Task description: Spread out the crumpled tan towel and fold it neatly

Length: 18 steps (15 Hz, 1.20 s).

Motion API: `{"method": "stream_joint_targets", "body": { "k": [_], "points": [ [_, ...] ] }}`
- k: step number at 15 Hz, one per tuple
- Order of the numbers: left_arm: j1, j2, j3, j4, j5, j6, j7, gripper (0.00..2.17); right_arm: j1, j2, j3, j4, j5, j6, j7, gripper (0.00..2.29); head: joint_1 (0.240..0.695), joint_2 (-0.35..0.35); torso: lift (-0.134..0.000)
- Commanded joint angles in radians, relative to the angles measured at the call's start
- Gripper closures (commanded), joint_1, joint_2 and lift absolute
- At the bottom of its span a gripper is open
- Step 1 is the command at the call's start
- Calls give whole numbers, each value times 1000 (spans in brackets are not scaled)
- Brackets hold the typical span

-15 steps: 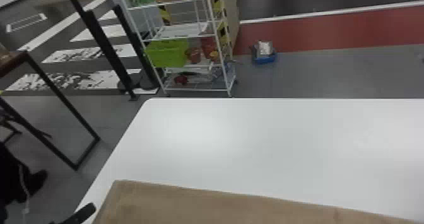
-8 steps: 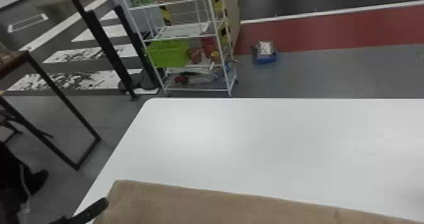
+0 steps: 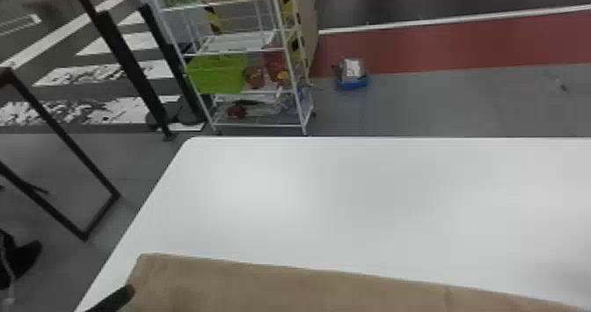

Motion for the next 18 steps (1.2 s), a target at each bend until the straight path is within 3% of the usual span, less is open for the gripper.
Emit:
{"method": "stream_joint_targets", "body": {
  "k": [1, 6, 10, 18],
  "points": [
    [-17, -4, 34, 29, -3, -33, -54, 157, -1, 2, 10, 3, 1, -3, 2, 87, 695, 301, -122],
    [-32, 15, 19, 79, -94, -73, -229, 194, 0, 5, 13, 8, 4, -3, 3, 87, 695, 312, -122],
    [-41, 48, -44, 95, -272, -116, -303, 198, 6, 11, 16, 12, 1, -3, 20, 87, 695, 307, -122],
    [-58, 84, -58, 174, -287, -113, -343, 208, 16, 13, 24, 12, 1, -21, 23, 87, 695, 340, -122]
  ]
}}
